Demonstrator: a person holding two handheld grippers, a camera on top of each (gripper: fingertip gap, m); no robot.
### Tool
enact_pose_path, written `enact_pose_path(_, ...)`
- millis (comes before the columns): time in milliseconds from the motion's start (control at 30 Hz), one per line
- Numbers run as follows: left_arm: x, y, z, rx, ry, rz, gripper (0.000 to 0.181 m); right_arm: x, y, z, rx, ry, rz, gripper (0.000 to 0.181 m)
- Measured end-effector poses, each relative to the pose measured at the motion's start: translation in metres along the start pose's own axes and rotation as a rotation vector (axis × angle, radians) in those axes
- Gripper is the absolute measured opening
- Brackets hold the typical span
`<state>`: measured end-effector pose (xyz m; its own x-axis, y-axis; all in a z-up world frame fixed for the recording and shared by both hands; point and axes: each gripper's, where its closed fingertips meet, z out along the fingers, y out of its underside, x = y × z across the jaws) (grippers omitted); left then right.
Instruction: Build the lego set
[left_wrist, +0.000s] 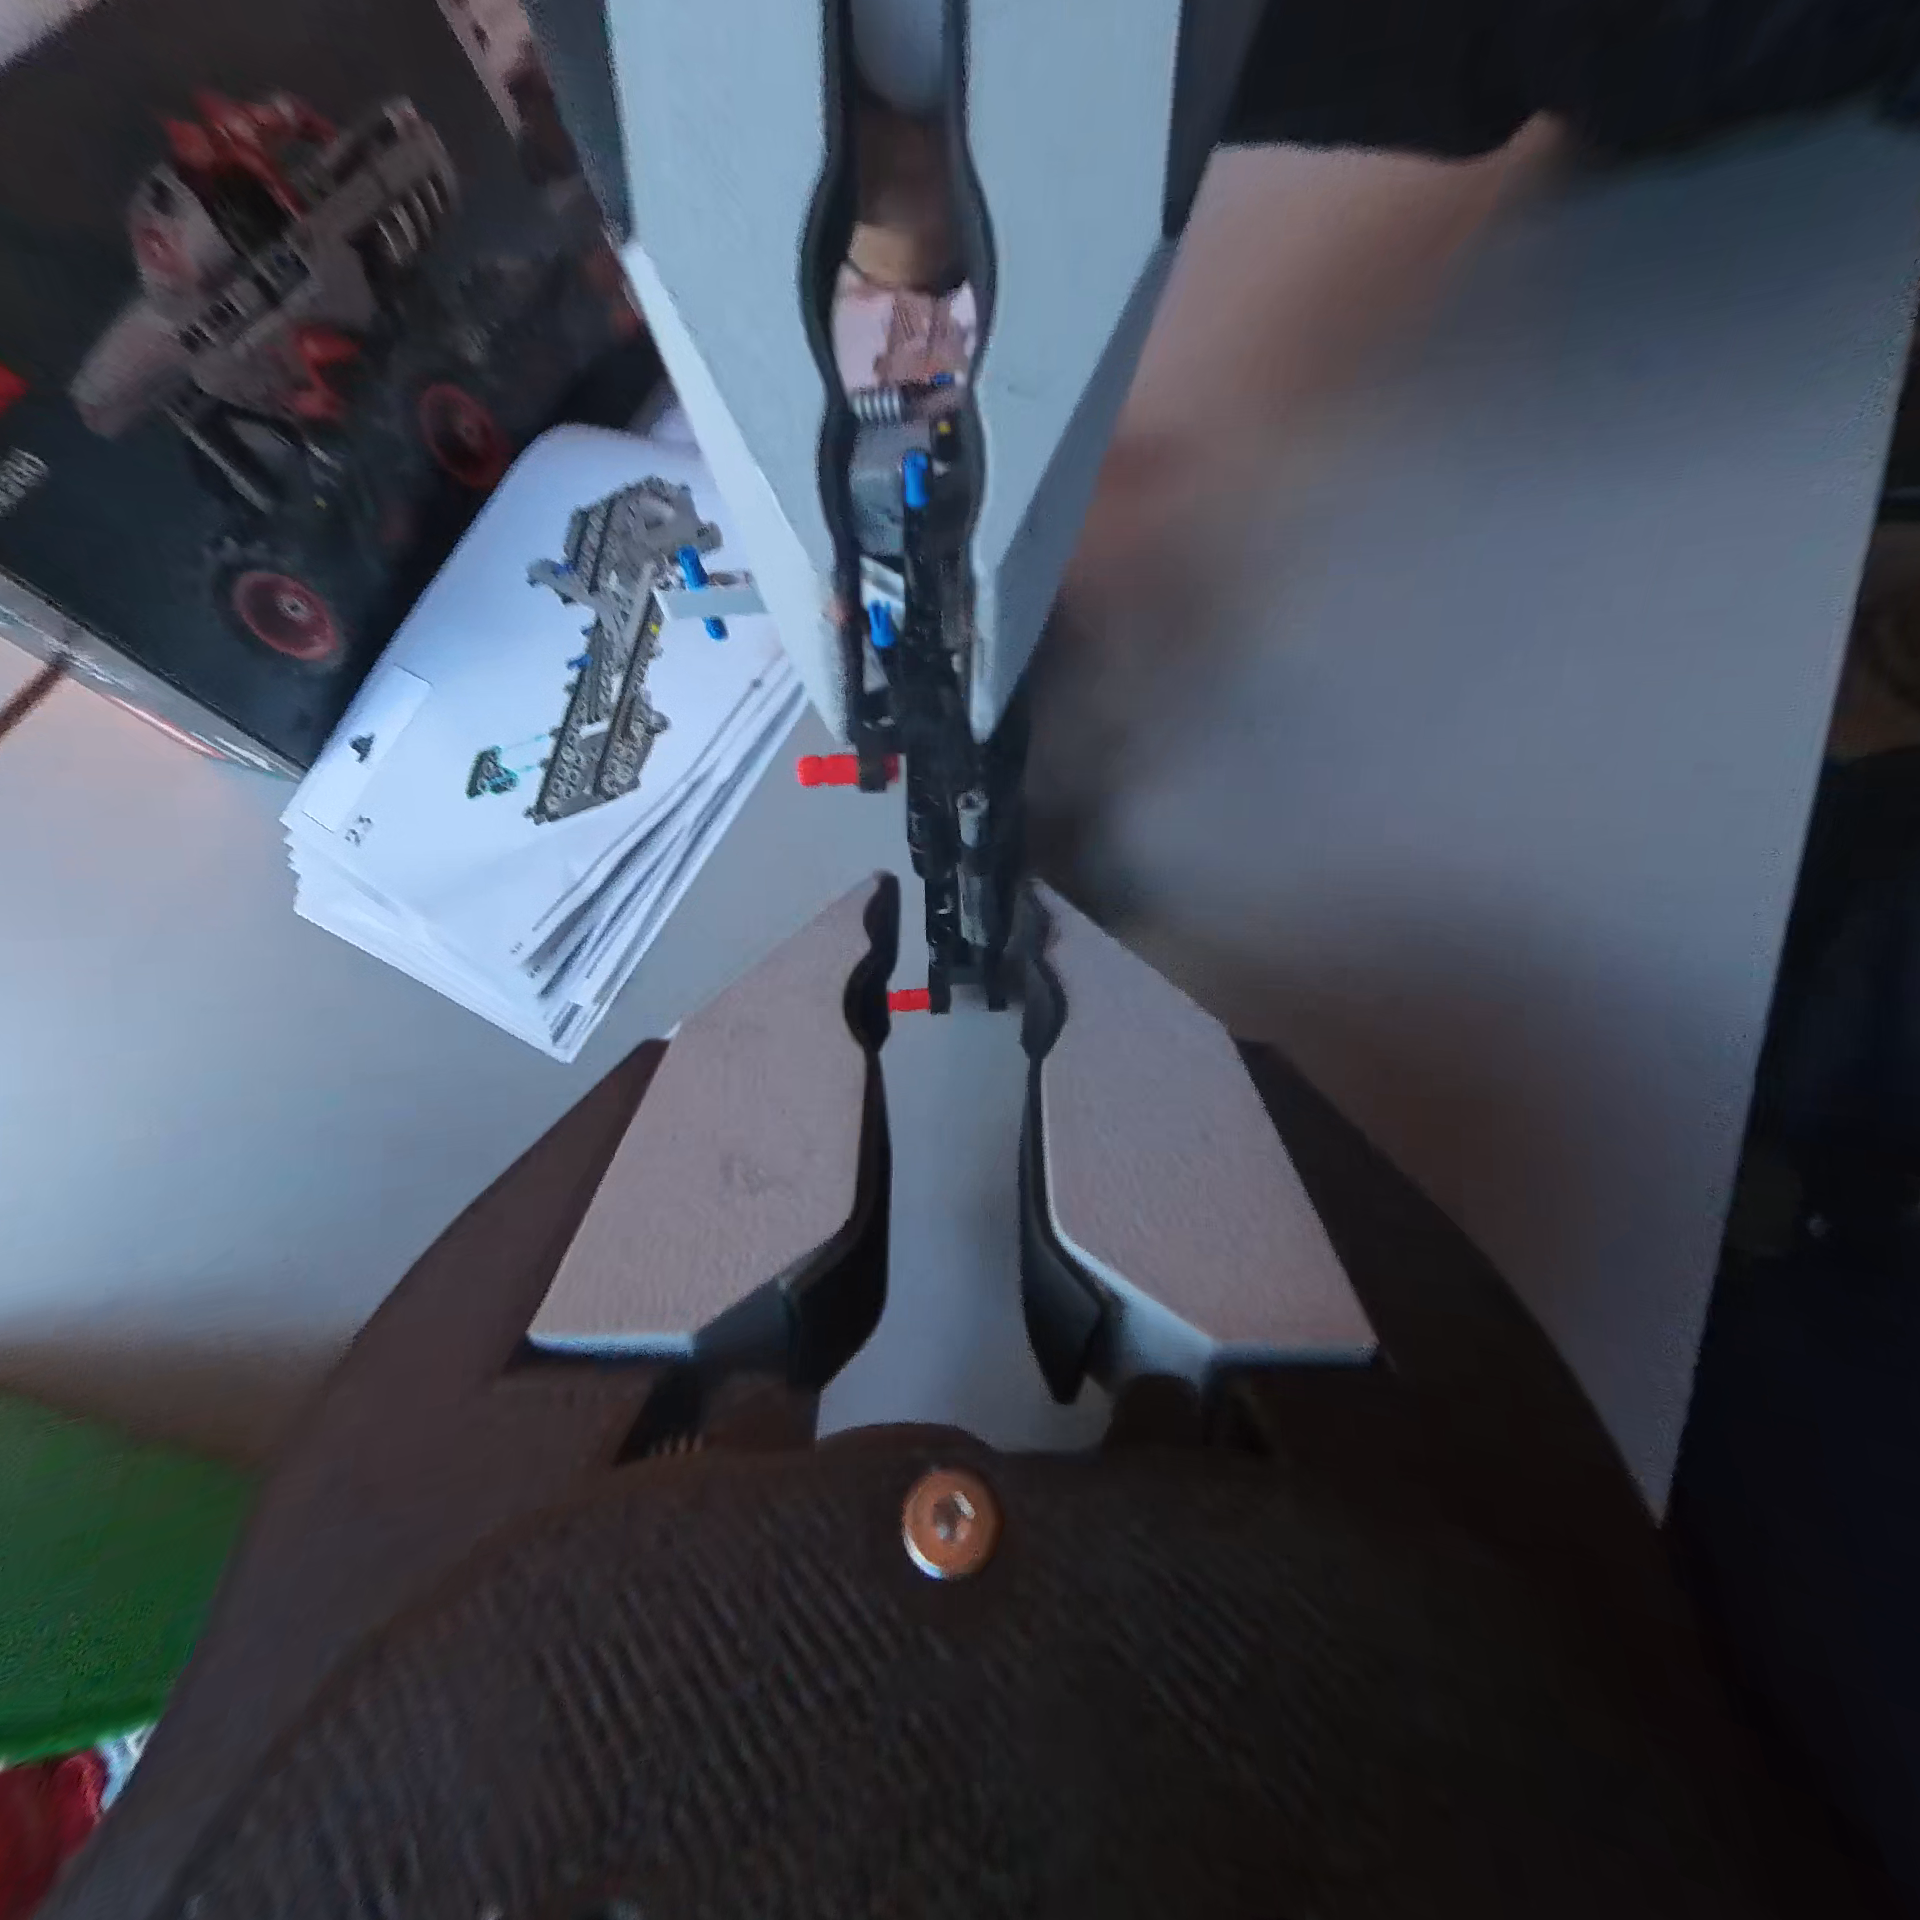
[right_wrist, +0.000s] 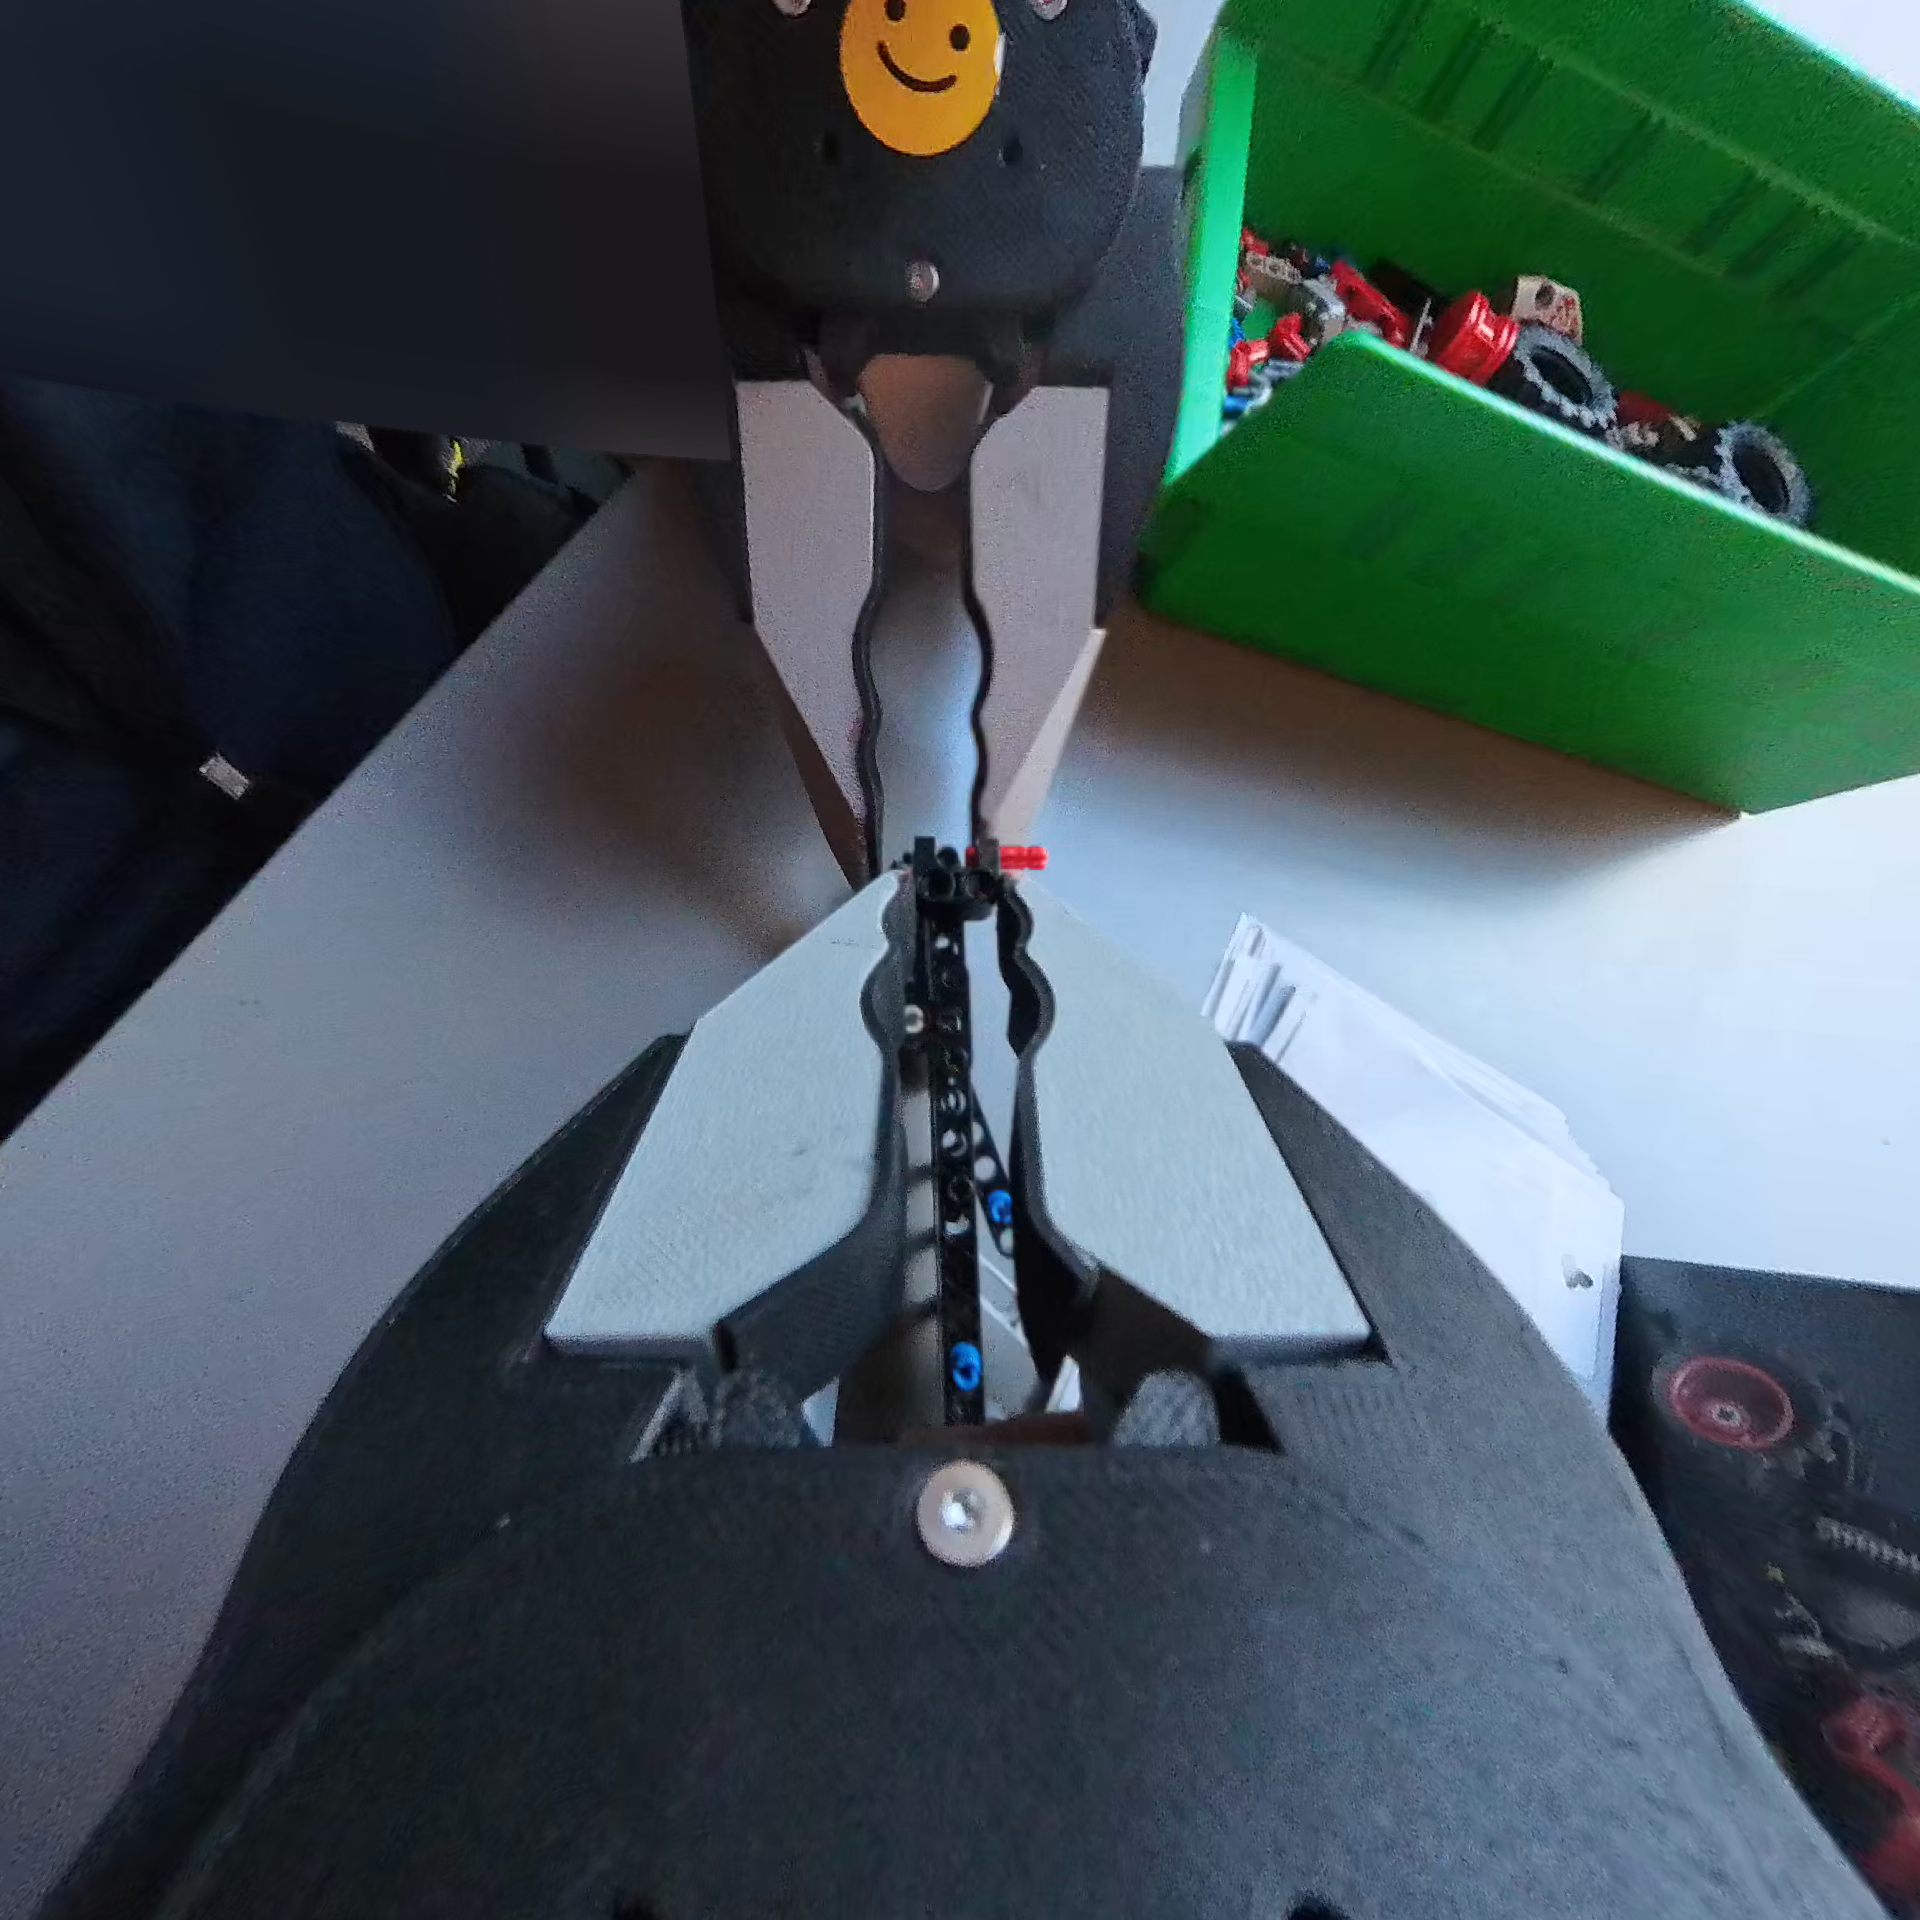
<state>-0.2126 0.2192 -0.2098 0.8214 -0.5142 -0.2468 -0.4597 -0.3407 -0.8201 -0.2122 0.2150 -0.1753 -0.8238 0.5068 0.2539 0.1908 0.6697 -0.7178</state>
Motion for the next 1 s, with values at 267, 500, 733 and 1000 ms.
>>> enact_pose_path(267, 0.009, 0.007, 0.007, -0.061, 0.135, -0.047, 0.003, 0.001, 0.018, -0.010, -0.009, -0.100, 0.171, 0.011)
enact_pose_path(500, 0.004, 0.009, 0.009, -0.049, 0.198, -0.008, 0.003, 0.009, 0.008, -0.021, 0.061, -0.082, 0.211, 0.012)
enact_pose_path(733, 0.004, 0.008, 0.008, -0.043, 0.162, 0.033, 0.004, 0.020, 0.048, -0.014, -0.139, 0.001, 0.252, 0.013)
enact_pose_path(1000, 0.000, 0.007, 0.010, -0.042, 0.184, -0.022, 0.004, 0.008, 0.045, -0.015, -0.148, -0.071, 0.309, 0.012)
